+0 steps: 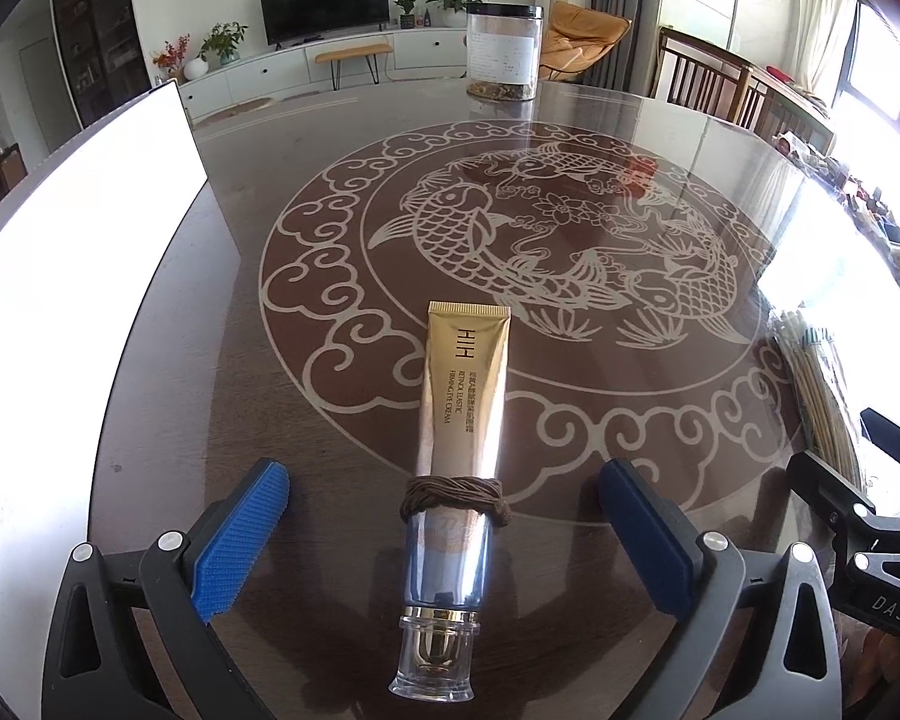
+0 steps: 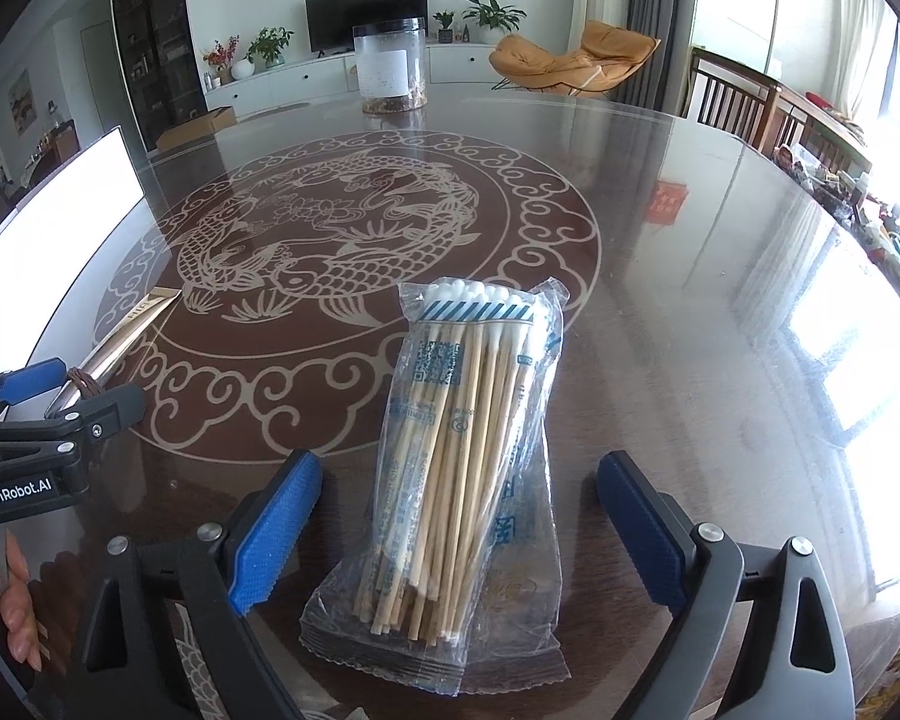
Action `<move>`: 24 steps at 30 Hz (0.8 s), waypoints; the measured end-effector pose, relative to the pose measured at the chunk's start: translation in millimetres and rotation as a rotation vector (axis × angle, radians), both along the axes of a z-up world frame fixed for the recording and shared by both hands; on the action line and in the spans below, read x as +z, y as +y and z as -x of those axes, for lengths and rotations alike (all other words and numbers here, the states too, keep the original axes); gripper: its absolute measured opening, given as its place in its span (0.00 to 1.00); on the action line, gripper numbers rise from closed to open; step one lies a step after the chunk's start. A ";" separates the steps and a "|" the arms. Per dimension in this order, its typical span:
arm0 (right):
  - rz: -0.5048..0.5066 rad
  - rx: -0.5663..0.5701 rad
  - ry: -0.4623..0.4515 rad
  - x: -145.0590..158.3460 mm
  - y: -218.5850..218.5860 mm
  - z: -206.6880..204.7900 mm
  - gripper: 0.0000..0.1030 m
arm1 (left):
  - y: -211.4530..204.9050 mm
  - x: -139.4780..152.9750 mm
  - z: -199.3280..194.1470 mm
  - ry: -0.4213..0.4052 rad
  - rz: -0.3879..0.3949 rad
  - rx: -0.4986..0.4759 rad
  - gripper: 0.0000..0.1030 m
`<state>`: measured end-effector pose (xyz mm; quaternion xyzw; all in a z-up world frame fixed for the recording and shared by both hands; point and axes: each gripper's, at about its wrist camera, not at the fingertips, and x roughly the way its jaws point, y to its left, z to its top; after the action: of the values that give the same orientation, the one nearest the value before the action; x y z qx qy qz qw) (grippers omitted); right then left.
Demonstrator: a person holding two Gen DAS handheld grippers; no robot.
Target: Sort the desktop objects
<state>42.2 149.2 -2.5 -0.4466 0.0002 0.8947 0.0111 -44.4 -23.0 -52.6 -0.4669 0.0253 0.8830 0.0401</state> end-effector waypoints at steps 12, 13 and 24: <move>0.000 0.000 -0.010 -1.5 0.4 0.9 1.00 | 0.1 -0.4 0.1 0.000 0.000 0.000 1.00; 0.000 0.000 -0.010 -1.5 0.4 0.8 1.00 | 0.1 -0.4 0.1 0.000 0.000 0.000 1.00; 0.001 -0.001 -0.010 -1.6 0.0 1.1 1.00 | 0.0 -0.4 0.1 -0.001 0.000 0.000 1.00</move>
<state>41.1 149.2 -4.0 -0.4511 0.0009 0.8924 0.0115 -44.5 -23.0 -53.0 -0.4672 0.0251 0.8829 0.0400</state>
